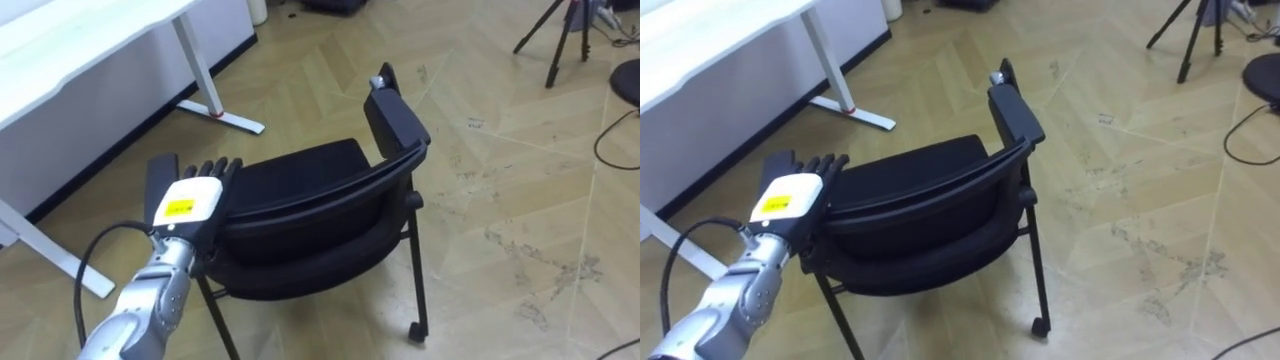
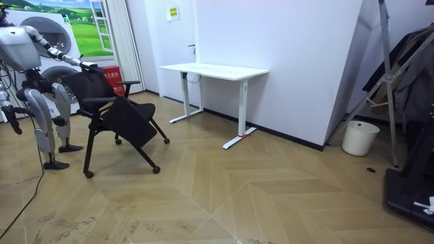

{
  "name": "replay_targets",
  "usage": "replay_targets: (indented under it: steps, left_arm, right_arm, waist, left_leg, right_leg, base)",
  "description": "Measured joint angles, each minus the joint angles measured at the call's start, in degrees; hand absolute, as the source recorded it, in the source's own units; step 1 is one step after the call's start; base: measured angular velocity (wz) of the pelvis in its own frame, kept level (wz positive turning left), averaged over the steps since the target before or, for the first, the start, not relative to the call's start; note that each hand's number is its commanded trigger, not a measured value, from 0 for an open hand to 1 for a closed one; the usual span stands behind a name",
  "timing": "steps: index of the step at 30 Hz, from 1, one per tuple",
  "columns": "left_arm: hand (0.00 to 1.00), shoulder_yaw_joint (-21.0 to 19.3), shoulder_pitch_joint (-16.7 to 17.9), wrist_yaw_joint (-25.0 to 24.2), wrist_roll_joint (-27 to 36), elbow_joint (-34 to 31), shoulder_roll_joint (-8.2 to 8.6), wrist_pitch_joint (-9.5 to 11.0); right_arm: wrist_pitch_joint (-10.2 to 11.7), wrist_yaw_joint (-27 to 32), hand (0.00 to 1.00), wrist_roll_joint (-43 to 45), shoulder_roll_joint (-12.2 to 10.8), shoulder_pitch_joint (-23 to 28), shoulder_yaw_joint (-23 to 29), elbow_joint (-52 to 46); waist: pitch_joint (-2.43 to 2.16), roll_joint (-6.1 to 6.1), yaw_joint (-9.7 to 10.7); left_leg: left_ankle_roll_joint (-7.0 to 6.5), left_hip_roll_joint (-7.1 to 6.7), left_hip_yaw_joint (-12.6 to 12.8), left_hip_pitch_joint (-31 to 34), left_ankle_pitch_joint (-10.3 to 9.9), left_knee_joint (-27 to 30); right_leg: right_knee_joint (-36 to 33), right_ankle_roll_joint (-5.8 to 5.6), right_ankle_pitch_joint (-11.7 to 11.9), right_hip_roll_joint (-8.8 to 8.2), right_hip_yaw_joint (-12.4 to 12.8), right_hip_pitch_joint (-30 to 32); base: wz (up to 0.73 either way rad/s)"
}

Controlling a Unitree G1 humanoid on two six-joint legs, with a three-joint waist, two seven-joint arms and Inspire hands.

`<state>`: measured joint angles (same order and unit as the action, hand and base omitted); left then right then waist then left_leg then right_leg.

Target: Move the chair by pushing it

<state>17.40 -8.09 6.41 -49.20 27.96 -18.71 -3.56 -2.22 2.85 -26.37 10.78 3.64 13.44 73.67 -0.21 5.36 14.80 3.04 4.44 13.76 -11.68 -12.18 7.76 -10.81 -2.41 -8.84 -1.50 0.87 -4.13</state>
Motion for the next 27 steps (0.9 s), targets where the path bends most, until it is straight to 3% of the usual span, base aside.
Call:
replay_targets:
  steps: [7,10,15,22,27]
  left_arm:
    - [1.0,-1.2,-0.5,-5.4,0.2,-2.2,-0.26,-1.0]
    - [0.91,-1.6,-0.2,-7.1,0.2,-4.0,-0.38,-1.4]
    - [1.0,-1.6,0.1,-7.9,0.2,-6.1,-0.84,-0.9]
    - [1.0,-1.6,0.7,-8.1,0.1,-8.0,-0.84,-0.9]
    - [1.0,-1.6,0.7,-8.1,0.2,-7.9,-0.88,-0.7]
  right_arm:
    - [-0.3,0.2,0.0,-0.1,0.0,-0.6,1.3,0.0]
    - [-0.3,0.9,0.0,-0.1,0.0,-1.2,1.3,0.0]
    - [-0.2,2.0,0.0,0.0,0.0,-2.6,1.3,-0.3]
    - [-0.1,2.2,0.0,1.0,0.0,-2.5,1.3,-0.3]
    - [1.8,4.2,0.0,2.4,0.1,-2.4,1.3,-0.3]
  waist:
    - [0.03,0.1,0.3]
    - [0.06,0.15,0.1]
    - [0.05,0.2,-0.1]
    - [0.03,0.49,-0.5]
    - [0.09,0.42,-0.3]
  left_leg:
    - [-0.03,0.0,0.0,0.0,0.0,0.0]
    - [-0.03,0.0,0.0,0.1,0.0,0.0]
    - [-0.02,-0.02,0.0,0.7,0.0,0.0]
    - [-0.02,0.0,-0.3,1.2,0.0,0.0]
    - [-0.02,0.0,-0.3,1.2,0.0,0.0]
  right_leg:
    - [-0.1,-0.01,0.0,0.01,0.0,0.1]
    - [0.0,-0.01,0.0,0.01,0.0,0.1]
    - [0.2,0.01,0.0,-0.05,-0.1,0.3]
    - [0.3,0.02,0.1,-0.1,-0.5,0.6]
    - [0.3,0.02,0.1,-0.16,-0.6,0.4]
  base:
    - [0.0]
    - [0.0]
    - [0.0]
    - [0.03]
    - [0.01]
